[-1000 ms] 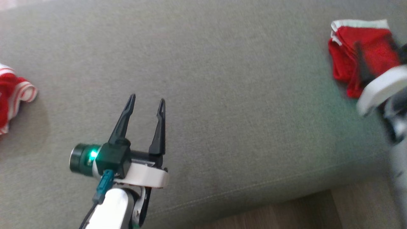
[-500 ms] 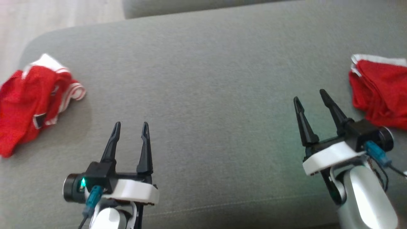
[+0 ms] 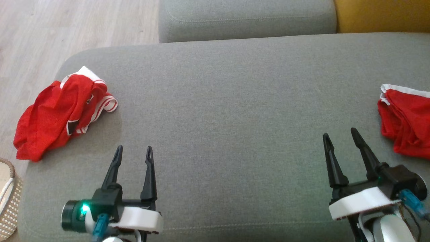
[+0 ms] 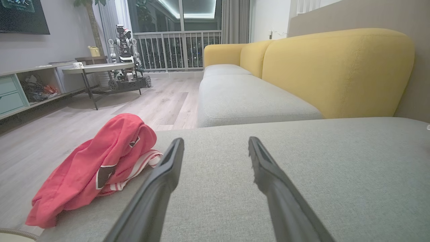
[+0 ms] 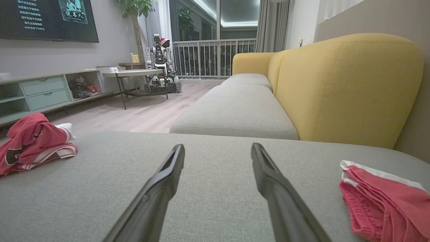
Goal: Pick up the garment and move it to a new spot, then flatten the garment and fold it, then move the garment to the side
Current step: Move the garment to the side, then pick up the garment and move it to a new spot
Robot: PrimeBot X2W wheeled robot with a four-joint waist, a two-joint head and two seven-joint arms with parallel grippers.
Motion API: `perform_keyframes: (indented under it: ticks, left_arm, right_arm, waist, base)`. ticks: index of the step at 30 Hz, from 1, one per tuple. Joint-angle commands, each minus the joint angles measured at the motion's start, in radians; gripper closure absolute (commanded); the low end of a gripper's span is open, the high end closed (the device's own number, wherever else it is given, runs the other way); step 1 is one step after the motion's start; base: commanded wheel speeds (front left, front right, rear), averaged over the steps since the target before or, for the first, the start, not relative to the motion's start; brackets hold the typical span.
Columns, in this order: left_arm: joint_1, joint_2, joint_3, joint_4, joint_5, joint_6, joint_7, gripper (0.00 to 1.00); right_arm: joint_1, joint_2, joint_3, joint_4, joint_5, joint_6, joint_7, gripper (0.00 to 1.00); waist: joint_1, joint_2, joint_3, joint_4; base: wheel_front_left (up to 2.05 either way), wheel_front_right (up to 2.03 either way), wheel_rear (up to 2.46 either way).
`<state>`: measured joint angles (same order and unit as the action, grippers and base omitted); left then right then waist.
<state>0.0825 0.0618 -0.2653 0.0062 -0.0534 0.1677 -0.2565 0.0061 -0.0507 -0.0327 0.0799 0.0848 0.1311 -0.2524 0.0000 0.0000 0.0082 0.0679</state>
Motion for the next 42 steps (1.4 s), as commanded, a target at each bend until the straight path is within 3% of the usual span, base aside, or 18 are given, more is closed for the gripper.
perform_keyframes:
  ticks: [1, 25, 30, 42]
  left_arm:
    - [-0.034, 0.000, 0.039, -0.039, 0.011, 0.005, -0.005, 0.00]
    - [-0.013, -0.008, 0.081, 0.004, -0.001, -0.016, -0.005, 0.00]
    - [-0.013, -0.009, 0.085, 0.006, -0.006, -0.011, -0.005, 0.00]
    - [-0.003, -0.011, 0.088, 0.019, -0.020, -0.017, -0.005, 0.00]
  right_arm:
    - [-0.024, 0.000, 0.023, -0.039, 0.001, 0.000, -0.009, 0.00]
    - [0.008, 0.000, 0.044, -0.008, 0.027, 0.000, -0.009, 0.00]
    - [0.011, 0.000, 0.045, -0.012, 0.033, 0.000, -0.009, 0.00]
    - [0.043, 0.000, 0.058, -0.019, 0.028, 0.000, -0.009, 0.00]
  waist:
    - [0.0000, 0.0000, -0.002, 0.001]
    - [0.0000, 0.0000, -0.034, -0.012]
    - [0.0000, 0.0000, -0.027, 0.028]
    - [0.0000, 0.0000, -0.034, 0.225]
  base:
    - [0.00, 0.00, 0.00]
    - [0.00, 0.00, 0.00]
    - [0.00, 0.00, 0.00]
    - [0.00, 0.00, 0.00]
